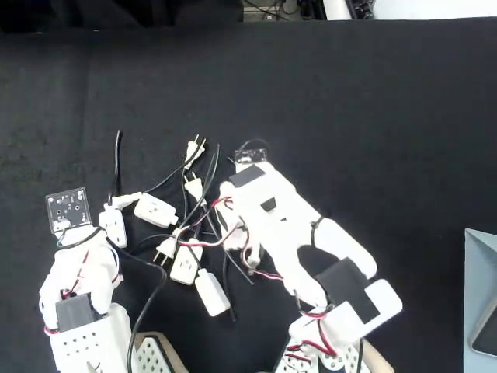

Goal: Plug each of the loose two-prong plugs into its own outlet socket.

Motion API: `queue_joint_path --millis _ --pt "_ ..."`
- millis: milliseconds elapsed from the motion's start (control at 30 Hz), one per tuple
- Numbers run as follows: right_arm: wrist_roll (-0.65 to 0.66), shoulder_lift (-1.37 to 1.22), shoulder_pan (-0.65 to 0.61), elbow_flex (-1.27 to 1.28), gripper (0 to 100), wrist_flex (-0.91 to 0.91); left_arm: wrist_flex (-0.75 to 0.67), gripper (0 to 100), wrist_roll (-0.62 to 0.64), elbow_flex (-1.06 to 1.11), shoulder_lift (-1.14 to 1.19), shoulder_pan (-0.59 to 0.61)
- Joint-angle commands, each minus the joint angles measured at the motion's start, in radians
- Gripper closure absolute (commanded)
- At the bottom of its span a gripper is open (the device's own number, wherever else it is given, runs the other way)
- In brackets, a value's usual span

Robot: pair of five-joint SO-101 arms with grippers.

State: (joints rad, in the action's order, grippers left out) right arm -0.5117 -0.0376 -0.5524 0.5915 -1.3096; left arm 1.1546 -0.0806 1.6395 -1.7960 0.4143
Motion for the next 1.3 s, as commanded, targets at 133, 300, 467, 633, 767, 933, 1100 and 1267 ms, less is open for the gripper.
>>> queue_joint_path --millis 133,300,467,633,767,933,1100,1267 --pt "-0.015 0.004 -0.008 -0.162 98.7 -0.137 -0.015 97 0.002 -0.002 -0.002 0.005" --pt "-0.003 0.005 -0.008 -0.346 98.7 -0.353 -0.023 97 0.002 0.013 -0.002 0.005" --pt "0.04 0.051 -0.008 -0.489 98.7 -0.439 -0.023 97 0.002 0.007 -0.002 0.005" --pt "0.087 0.239 -0.029 -0.506 98.7 -0.413 -0.054 97 0.006 -0.012 -0.002 0.005" --pt "0.135 0.387 -0.048 -0.499 98.7 -0.397 -0.126 97 0.009 -0.031 -0.002 -0.002" --pt "0.207 0.493 -0.051 -0.423 98.7 -0.35 -0.252 97 0.011 -0.099 -0.002 -0.041" --pt "0.325 0.611 -0.1 -0.318 98.7 -0.249 -0.348 97 0.038 -0.17 -0.002 -0.151" --pt "0.362 0.789 -0.141 -0.211 98.7 -0.127 -0.43 97 0.239 -0.209 -0.002 -0.197"
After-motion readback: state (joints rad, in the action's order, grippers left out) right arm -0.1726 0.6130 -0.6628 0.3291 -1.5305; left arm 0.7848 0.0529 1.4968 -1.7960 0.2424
